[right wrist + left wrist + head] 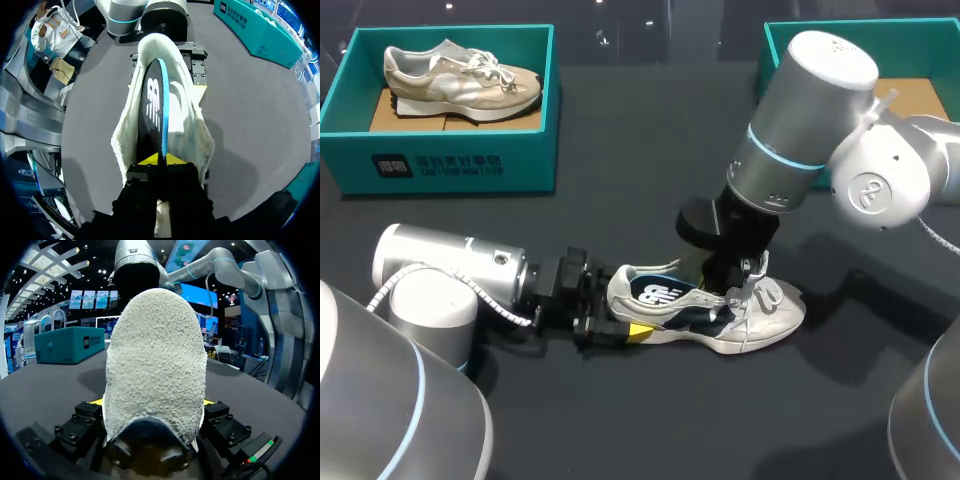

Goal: Take the shoe out of the shoebox, open the shoe tongue, remove and reinsert the insole, then place the shoe into the shoebox

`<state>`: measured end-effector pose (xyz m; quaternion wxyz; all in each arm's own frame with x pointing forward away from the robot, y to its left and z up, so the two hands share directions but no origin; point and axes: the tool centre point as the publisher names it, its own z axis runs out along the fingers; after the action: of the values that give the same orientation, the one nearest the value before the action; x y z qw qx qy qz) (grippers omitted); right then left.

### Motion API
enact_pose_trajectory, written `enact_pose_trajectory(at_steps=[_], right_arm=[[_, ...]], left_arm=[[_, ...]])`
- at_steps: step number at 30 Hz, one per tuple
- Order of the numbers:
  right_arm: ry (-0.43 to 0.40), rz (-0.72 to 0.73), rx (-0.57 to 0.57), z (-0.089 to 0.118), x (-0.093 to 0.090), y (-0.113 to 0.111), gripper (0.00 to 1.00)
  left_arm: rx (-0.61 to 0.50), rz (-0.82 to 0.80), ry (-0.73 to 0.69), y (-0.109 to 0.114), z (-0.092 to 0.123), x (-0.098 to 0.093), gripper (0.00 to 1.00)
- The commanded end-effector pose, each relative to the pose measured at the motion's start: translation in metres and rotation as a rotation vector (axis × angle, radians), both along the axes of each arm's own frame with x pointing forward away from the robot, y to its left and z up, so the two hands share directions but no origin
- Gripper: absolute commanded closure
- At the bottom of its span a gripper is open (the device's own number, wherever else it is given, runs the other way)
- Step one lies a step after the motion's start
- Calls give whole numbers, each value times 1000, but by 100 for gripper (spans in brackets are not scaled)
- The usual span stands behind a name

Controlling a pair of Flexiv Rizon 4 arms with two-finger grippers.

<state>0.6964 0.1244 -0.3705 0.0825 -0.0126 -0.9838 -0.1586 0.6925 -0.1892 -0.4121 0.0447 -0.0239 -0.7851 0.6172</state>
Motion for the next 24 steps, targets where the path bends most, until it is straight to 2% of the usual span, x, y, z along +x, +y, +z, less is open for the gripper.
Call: enact_pose_trajectory(at_steps=[1,3,9,17,24], right_arm=[[22,4,33,-4,6,-10,100],[39,3,50,-7,8,-13,100],[18,40,80,1,6,-7,100],[-33,168,129,23,-2,13,100],[-47,188,117,30,-2,18,100]], left_arm=[[1,1,0,0,-2,0,100],[1,1,0,0,-2,0,100],[1,1,0,0,-2,0,100],[1,1,0,0,-2,0,100],[1,1,0,0,-2,0,100]])
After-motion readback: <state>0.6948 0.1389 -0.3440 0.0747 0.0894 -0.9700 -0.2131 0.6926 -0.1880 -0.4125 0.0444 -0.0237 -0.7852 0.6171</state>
